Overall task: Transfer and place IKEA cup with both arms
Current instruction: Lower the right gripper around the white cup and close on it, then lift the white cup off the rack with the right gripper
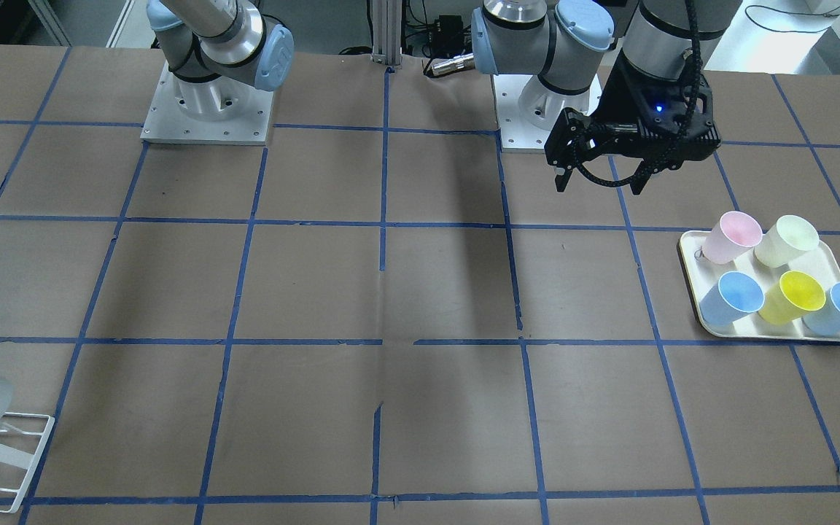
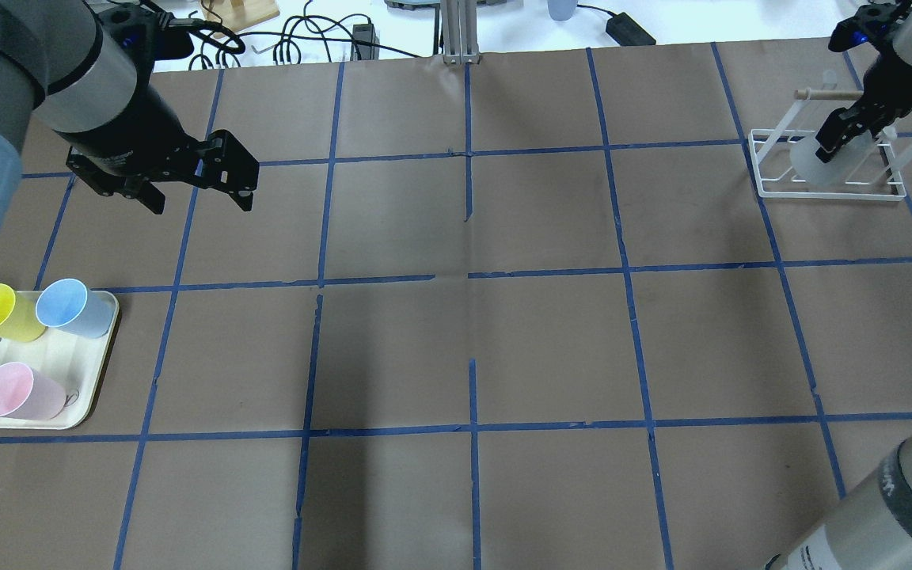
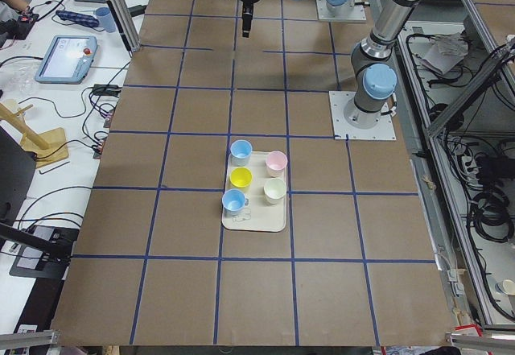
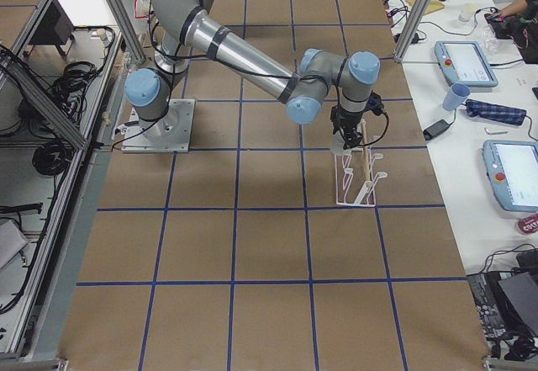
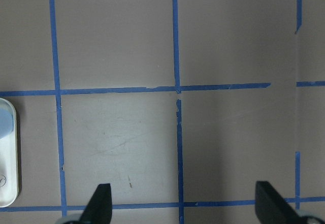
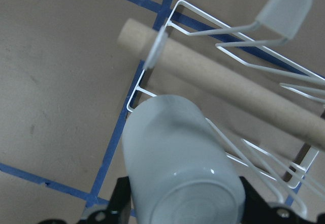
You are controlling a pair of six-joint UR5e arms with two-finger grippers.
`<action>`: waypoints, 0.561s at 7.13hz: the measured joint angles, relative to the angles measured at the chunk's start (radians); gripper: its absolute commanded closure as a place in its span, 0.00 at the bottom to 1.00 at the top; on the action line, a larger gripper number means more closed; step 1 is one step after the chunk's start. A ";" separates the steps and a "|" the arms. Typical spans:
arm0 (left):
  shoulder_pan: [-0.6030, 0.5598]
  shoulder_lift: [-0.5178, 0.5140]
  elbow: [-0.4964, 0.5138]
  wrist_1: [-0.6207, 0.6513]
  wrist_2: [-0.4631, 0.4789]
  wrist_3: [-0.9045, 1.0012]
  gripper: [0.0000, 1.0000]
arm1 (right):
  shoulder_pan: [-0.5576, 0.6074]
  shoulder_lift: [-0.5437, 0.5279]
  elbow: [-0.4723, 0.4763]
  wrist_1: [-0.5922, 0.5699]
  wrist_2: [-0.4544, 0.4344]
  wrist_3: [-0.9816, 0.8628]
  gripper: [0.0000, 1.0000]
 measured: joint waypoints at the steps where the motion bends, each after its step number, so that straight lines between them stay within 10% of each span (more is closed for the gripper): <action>1: 0.000 0.000 0.000 0.000 -0.001 0.000 0.00 | 0.001 -0.010 0.000 0.004 -0.016 0.000 0.77; 4: 0.000 0.000 0.000 0.000 -0.001 0.001 0.00 | 0.002 -0.067 -0.001 0.049 -0.051 -0.001 0.77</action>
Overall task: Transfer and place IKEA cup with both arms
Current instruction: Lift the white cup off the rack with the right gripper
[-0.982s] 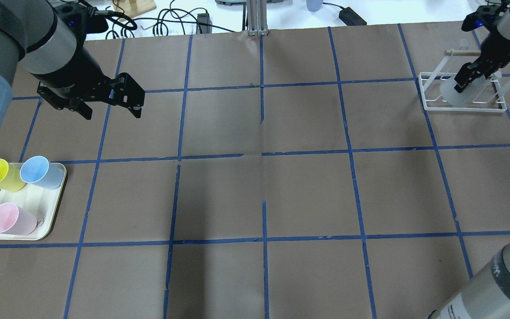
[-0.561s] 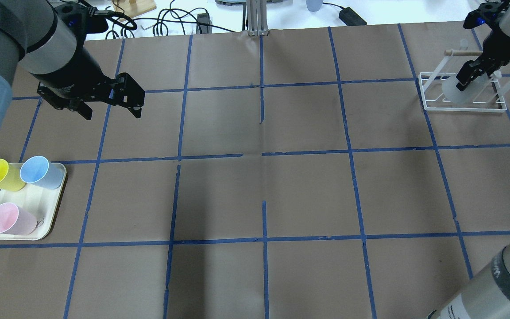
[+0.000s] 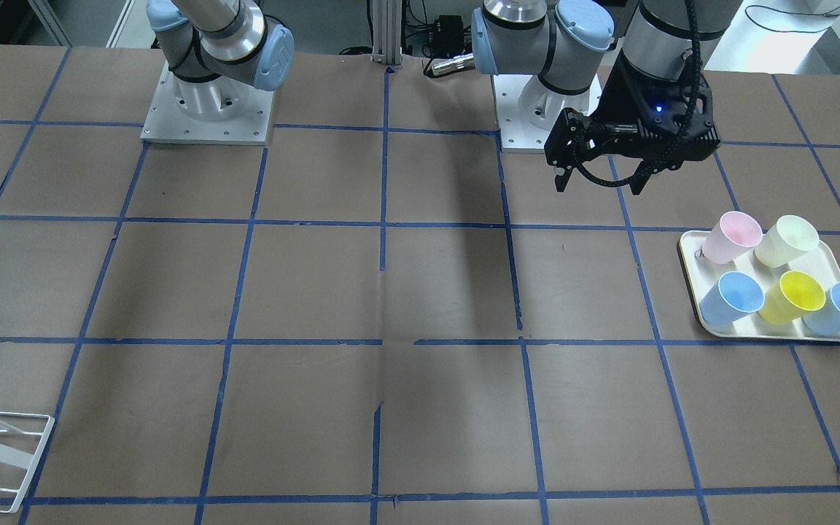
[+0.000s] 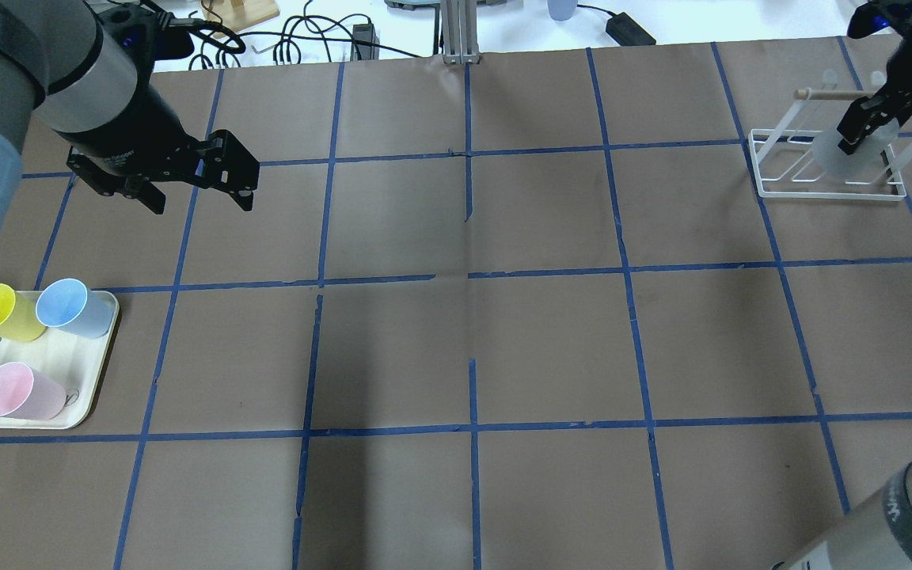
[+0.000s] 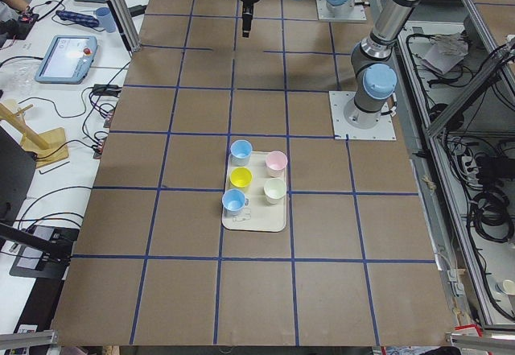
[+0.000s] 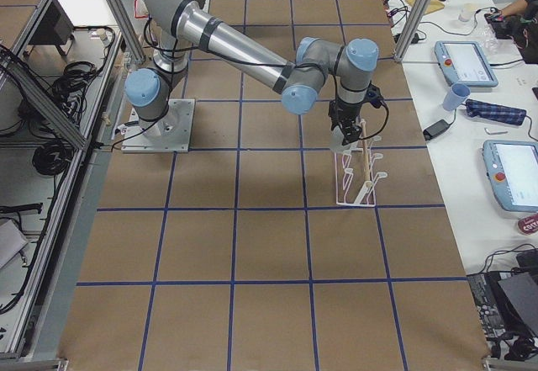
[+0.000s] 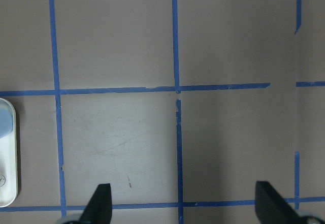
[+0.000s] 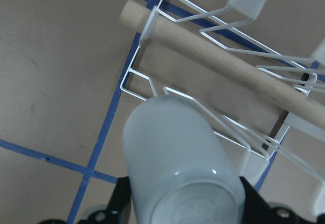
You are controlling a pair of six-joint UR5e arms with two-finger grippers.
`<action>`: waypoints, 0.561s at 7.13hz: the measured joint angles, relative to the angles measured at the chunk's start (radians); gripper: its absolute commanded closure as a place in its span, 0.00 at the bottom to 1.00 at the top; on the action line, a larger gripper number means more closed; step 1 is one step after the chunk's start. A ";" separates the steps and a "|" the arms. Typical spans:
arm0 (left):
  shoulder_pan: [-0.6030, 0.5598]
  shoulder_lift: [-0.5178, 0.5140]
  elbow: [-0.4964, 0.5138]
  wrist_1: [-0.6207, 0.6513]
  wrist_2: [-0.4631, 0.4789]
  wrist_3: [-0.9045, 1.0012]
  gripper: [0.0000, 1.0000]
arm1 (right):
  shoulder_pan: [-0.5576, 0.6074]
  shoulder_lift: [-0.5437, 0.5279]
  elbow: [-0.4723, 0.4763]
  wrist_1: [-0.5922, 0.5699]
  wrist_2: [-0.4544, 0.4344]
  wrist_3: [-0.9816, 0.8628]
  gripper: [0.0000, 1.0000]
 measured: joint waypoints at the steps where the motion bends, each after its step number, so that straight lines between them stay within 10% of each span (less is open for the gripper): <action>1: 0.000 0.000 0.003 -0.002 0.001 0.000 0.00 | 0.001 -0.027 0.000 0.027 -0.002 0.000 0.77; 4: -0.001 0.002 0.011 -0.003 0.004 0.033 0.00 | 0.007 -0.142 0.001 0.145 0.026 -0.004 0.78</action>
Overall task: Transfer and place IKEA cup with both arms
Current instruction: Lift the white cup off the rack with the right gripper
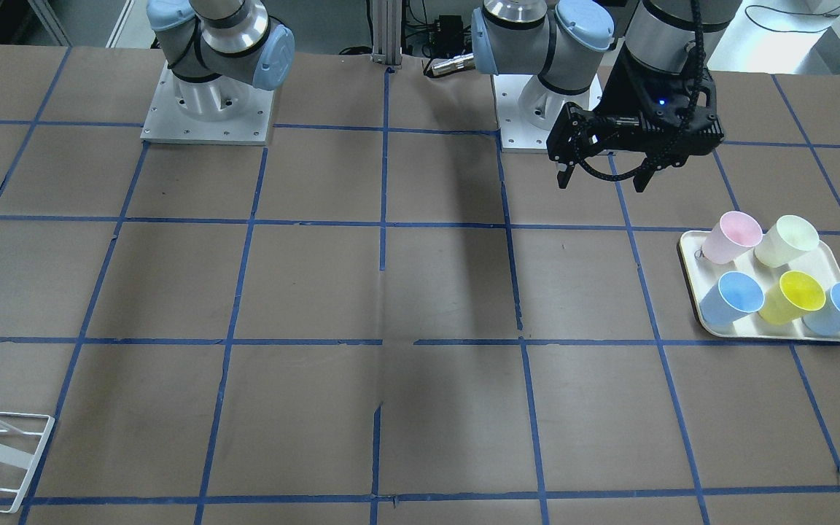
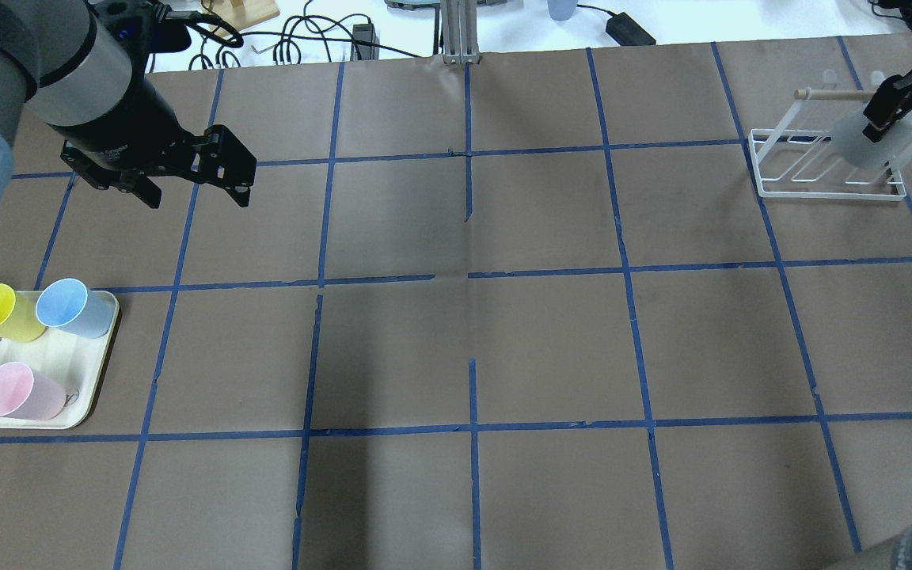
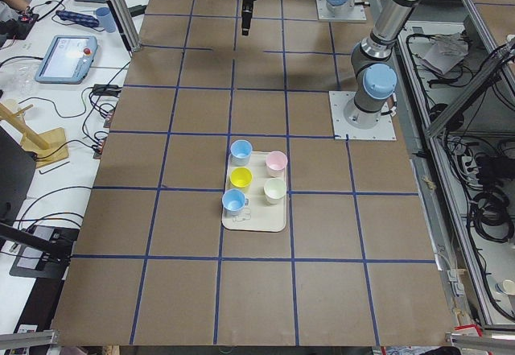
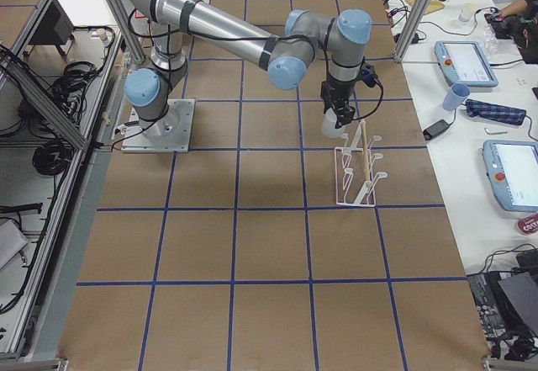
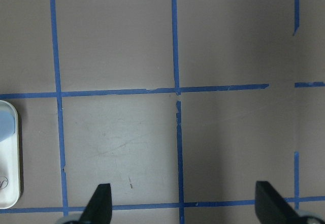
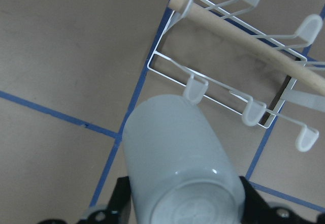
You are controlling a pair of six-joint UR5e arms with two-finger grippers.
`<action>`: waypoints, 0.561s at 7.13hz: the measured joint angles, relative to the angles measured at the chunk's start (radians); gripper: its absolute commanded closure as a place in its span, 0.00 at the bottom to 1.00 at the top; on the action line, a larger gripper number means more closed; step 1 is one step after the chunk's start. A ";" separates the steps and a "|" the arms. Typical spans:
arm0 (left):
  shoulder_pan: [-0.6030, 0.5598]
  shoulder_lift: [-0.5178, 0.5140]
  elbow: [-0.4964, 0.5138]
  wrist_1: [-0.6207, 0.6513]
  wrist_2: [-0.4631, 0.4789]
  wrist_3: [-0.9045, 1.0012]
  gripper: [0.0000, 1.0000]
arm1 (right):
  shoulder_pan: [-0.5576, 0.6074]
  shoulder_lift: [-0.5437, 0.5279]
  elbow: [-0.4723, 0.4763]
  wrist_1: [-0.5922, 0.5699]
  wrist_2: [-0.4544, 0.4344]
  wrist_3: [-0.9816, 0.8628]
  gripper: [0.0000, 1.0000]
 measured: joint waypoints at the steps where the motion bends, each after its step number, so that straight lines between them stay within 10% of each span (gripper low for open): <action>1: 0.000 0.001 -0.006 0.016 -0.001 0.039 0.00 | 0.004 -0.041 0.001 0.059 0.069 -0.002 0.78; 4: 0.002 0.002 -0.014 0.043 0.003 0.107 0.00 | 0.030 -0.091 0.006 0.282 0.444 0.003 0.79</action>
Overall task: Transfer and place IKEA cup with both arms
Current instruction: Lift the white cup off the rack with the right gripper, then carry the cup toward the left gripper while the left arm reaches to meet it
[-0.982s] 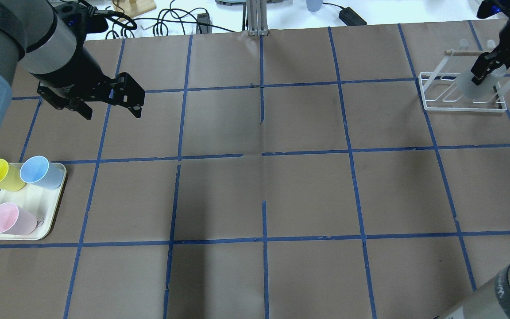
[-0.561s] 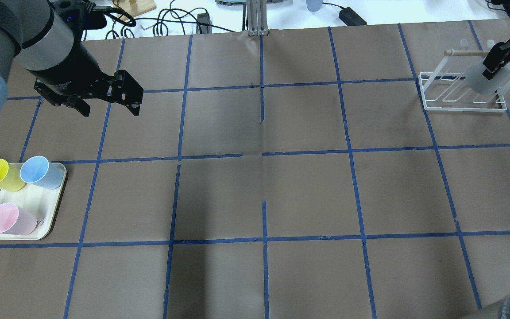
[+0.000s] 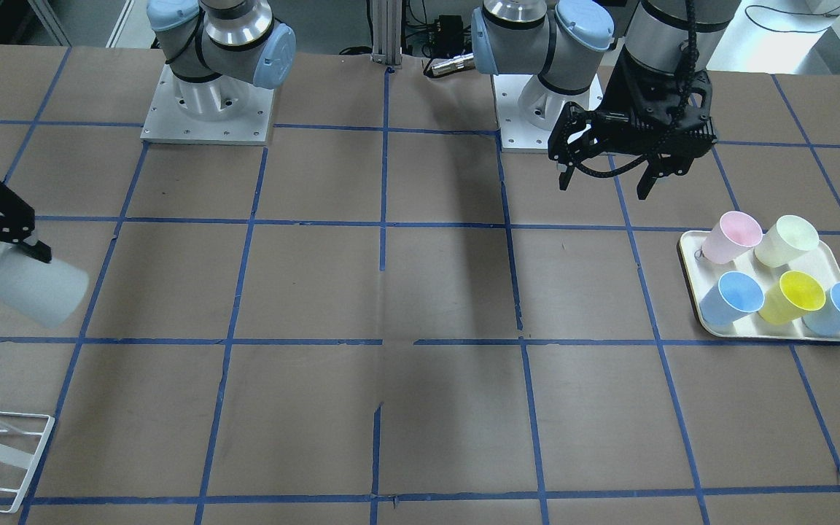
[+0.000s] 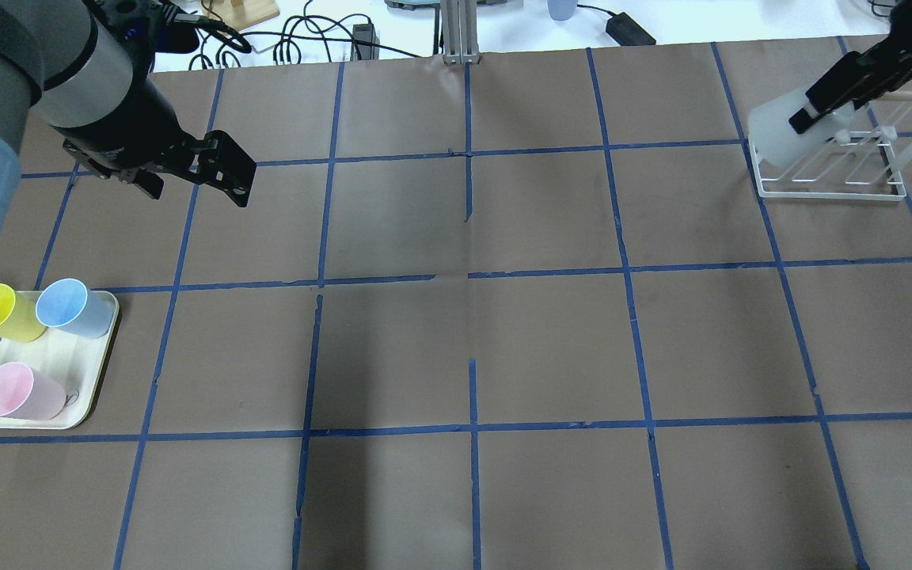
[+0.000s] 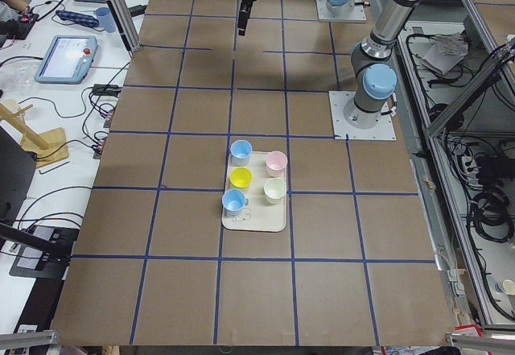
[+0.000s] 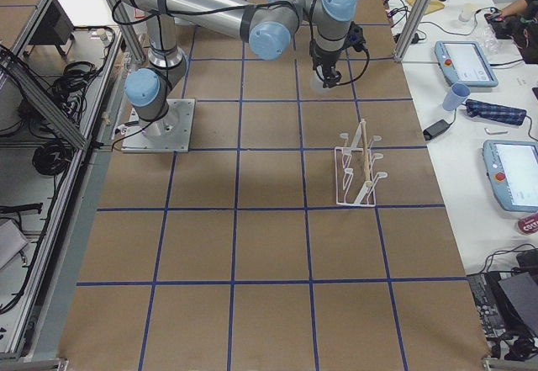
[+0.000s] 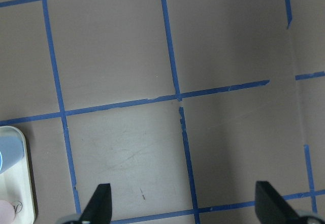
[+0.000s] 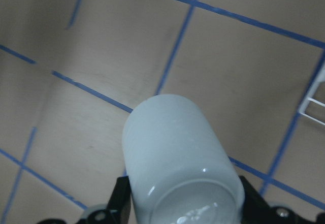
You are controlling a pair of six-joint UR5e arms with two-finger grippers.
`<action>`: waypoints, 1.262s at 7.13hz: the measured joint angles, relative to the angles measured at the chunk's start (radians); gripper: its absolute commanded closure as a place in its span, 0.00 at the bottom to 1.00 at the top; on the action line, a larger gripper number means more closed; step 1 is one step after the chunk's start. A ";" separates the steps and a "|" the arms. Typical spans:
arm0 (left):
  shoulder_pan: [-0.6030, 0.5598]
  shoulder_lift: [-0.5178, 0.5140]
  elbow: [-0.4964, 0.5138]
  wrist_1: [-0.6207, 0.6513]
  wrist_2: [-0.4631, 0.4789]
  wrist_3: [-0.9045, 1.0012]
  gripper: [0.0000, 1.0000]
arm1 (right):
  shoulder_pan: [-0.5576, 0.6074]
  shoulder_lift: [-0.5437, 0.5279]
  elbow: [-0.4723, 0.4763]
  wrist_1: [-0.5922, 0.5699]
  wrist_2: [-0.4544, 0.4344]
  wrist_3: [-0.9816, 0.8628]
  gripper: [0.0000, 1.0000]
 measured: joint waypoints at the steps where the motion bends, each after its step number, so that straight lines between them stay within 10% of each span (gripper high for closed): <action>1: 0.011 0.000 -0.008 0.014 -0.004 0.032 0.00 | 0.016 -0.001 0.003 0.099 0.147 0.004 0.79; 5: 0.152 0.003 -0.043 0.056 -0.210 0.140 0.00 | 0.101 0.005 0.010 0.540 0.656 0.015 0.79; 9: 0.332 0.013 -0.158 0.033 -0.620 0.192 0.00 | 0.181 0.018 0.028 0.707 0.857 0.007 0.79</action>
